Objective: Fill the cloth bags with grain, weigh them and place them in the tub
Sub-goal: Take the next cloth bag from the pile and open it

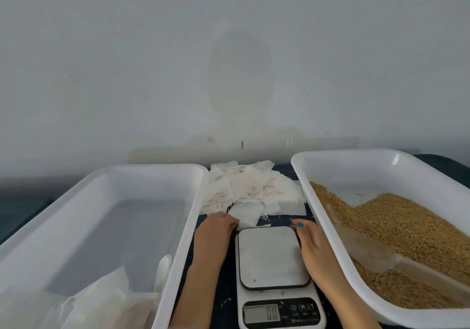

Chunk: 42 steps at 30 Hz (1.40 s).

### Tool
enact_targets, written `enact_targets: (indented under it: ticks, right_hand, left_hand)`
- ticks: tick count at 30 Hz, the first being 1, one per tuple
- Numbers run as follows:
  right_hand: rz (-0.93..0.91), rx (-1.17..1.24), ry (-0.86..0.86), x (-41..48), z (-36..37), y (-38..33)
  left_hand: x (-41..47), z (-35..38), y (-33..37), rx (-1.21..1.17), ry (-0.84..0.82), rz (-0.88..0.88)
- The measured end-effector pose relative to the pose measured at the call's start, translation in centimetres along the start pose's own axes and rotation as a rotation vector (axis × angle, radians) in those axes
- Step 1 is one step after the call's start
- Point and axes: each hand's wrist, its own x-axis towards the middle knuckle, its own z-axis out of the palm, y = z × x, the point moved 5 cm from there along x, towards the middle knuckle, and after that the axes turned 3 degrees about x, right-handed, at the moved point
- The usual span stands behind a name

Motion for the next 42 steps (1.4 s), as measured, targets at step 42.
enact_targets:
  ticks: [42]
  right_hand:
    - [-0.261,0.154,-0.086,0.0,3.2,-7.4]
  left_hand:
    - [-3.5,-5.7,6.5,-0.066,0.728,0.520]
